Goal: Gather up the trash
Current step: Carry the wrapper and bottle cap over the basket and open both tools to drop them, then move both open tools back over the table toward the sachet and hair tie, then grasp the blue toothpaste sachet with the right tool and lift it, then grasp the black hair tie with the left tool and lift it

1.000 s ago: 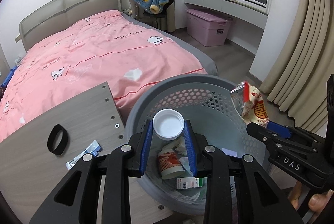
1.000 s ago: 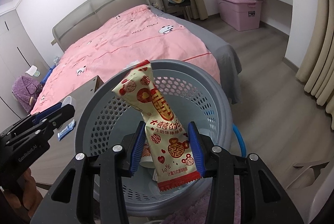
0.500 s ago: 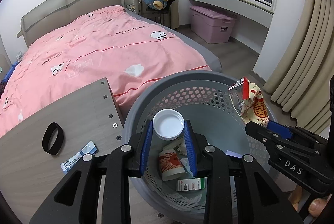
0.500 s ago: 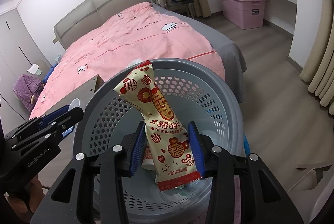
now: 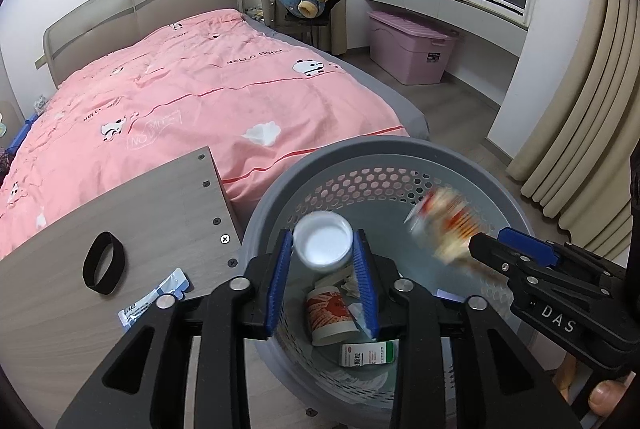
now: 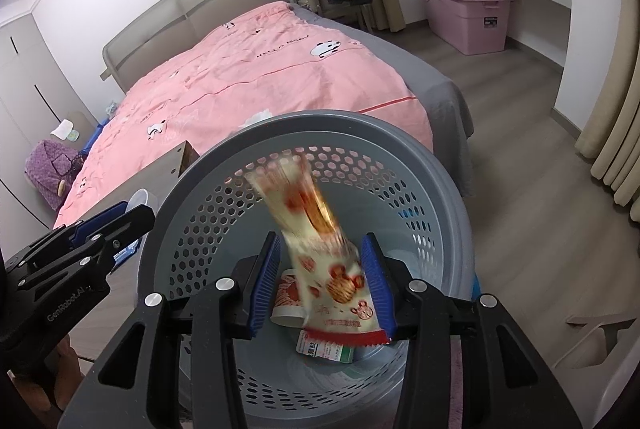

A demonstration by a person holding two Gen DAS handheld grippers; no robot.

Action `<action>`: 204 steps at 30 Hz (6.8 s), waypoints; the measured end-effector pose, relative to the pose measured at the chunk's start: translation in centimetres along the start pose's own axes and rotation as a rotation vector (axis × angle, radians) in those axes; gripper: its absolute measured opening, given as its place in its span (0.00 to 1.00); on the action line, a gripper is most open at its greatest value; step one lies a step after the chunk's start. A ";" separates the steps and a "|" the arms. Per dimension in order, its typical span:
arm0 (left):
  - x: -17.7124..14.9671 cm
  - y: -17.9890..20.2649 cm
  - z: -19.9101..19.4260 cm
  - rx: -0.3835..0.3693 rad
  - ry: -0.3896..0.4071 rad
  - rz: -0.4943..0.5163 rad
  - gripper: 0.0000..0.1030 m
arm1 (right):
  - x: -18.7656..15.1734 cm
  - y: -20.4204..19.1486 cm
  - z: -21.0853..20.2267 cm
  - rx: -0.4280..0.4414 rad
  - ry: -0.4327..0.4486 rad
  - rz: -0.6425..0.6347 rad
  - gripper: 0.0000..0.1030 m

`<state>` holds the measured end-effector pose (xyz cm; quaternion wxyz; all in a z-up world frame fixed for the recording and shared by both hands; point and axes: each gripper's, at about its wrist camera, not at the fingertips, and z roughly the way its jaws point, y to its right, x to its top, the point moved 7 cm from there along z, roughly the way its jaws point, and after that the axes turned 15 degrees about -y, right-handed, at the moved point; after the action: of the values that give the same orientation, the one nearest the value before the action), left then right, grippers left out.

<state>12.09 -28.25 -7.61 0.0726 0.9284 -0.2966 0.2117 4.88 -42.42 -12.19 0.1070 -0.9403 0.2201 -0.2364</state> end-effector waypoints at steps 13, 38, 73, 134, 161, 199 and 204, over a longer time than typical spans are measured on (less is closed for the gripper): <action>-0.2 -0.7 -1.0 0.009 0.019 -0.028 0.60 | -0.3 0.1 -0.7 -0.011 0.025 0.007 0.58; -2.6 -4.4 -2.3 0.040 0.032 -0.097 0.66 | -1.3 -1.8 -1.6 0.001 0.027 -0.001 0.69; -12.4 -20.8 -4.9 0.146 0.022 -0.395 0.66 | -4.7 -16.0 1.5 0.090 -0.038 -0.213 0.76; -12.2 -31.8 -3.6 0.160 0.035 -0.536 0.76 | -2.1 -28.7 12.8 0.083 -0.225 -0.361 0.88; -11.2 -30.7 -3.5 0.156 0.047 -0.511 0.76 | -2.6 -28.4 12.9 -0.147 -0.103 -0.422 0.49; -3.2 -22.4 4.6 0.031 -0.099 -0.292 0.75 | -0.5 -22.0 6.7 0.015 -0.053 -0.282 0.21; -2.7 -21.7 5.6 0.047 -0.118 -0.272 0.72 | -0.6 -21.5 6.1 0.023 -0.047 -0.276 0.21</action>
<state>24.62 -10.63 -14.02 0.0614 0.9723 -0.1667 0.1518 15.20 -22.67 -11.14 0.0891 -0.9657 0.0833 -0.2294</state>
